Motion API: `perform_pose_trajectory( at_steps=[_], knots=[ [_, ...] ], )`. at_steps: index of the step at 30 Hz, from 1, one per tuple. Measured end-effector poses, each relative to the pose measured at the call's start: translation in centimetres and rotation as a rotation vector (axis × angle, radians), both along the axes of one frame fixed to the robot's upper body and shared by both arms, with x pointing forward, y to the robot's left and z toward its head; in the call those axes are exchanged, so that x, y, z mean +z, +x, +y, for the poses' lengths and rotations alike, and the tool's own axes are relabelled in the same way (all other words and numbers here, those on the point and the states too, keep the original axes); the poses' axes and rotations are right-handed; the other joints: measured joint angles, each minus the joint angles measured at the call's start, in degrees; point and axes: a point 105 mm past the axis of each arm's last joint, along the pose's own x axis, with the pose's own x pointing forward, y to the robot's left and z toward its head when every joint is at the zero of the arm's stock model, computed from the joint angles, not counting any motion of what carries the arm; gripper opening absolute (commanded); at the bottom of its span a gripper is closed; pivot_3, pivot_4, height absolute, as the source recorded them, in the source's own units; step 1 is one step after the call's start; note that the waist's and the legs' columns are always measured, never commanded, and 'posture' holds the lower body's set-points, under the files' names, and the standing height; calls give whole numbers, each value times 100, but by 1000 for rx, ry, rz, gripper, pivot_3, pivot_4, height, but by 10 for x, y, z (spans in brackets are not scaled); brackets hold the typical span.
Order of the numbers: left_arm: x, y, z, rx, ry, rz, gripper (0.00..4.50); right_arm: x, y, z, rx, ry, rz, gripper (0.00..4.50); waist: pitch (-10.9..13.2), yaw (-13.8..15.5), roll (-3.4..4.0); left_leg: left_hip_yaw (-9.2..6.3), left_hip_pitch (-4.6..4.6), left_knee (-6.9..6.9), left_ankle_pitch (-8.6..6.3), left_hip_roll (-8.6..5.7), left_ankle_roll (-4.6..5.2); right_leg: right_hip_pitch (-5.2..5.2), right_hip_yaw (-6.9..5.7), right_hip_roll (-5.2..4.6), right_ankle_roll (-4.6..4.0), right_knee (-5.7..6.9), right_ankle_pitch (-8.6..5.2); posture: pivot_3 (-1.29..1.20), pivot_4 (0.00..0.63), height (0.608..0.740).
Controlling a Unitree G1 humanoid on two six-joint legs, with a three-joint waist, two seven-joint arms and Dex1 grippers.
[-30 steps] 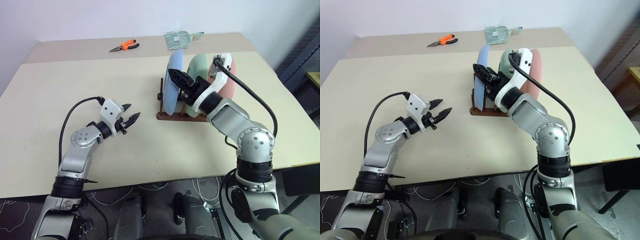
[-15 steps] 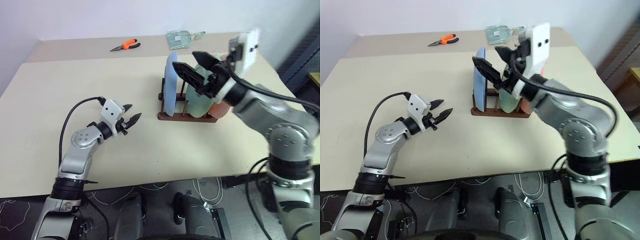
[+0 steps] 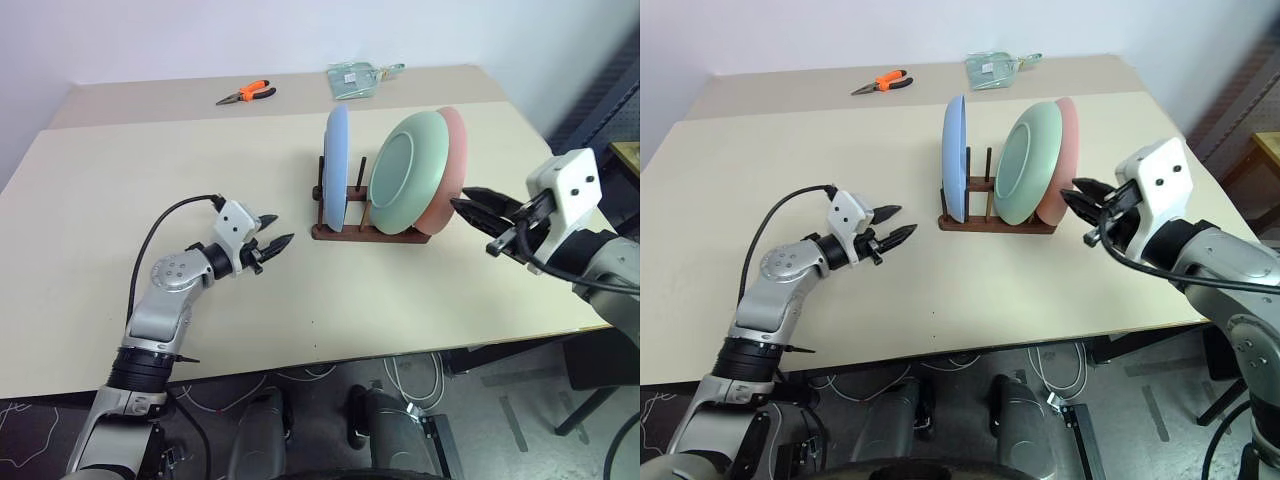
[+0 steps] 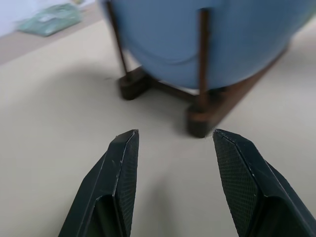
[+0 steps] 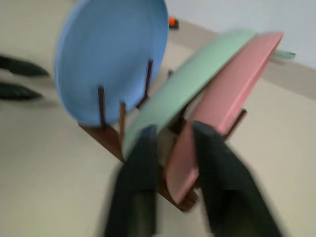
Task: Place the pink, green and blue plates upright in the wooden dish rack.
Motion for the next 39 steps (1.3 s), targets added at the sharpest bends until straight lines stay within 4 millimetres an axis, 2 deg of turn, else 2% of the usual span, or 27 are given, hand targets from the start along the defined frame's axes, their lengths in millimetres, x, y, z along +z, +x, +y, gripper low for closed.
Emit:
perform_pose_trajectory(
  at_steps=[4,11,22,31,36,39],
  knots=[
    [3,-17,-21,-143,-11,47,2427,-14,5,4,-8,-130,-17,20,0,2,0,-1,-5,0,0,-2,1,-2,1,-4,1,-6,-1,0,150,740],
    [8,-34,-34,-222,-37,90,2427,-23,9,13,19,-204,-33,20,1,4,-1,-1,-4,0,5,-3,8,-2,0,-2,2,-4,-1,0,150,740],
    [6,-35,-36,-203,-45,98,2427,-26,27,31,58,-240,-56,20,1,7,-1,5,-6,0,8,-4,14,-5,0,-1,2,-3,-1,0,150,740],
    [4,-36,-35,-190,-50,102,2427,-14,30,52,133,-229,-124,20,1,4,-1,8,-5,1,9,-4,15,-5,0,0,1,0,0,0,150,740],
    [3,-37,-36,-186,-47,103,2427,-14,29,51,138,-251,-132,20,1,9,-1,8,-5,1,9,-4,15,-4,0,-1,1,0,0,0,150,740],
    [1,-37,-34,-183,-39,105,2427,-19,23,37,133,-277,-102,20,1,21,-1,8,-6,1,9,-5,15,-3,-1,-2,2,-1,-1,0,150,740]
  ],
)
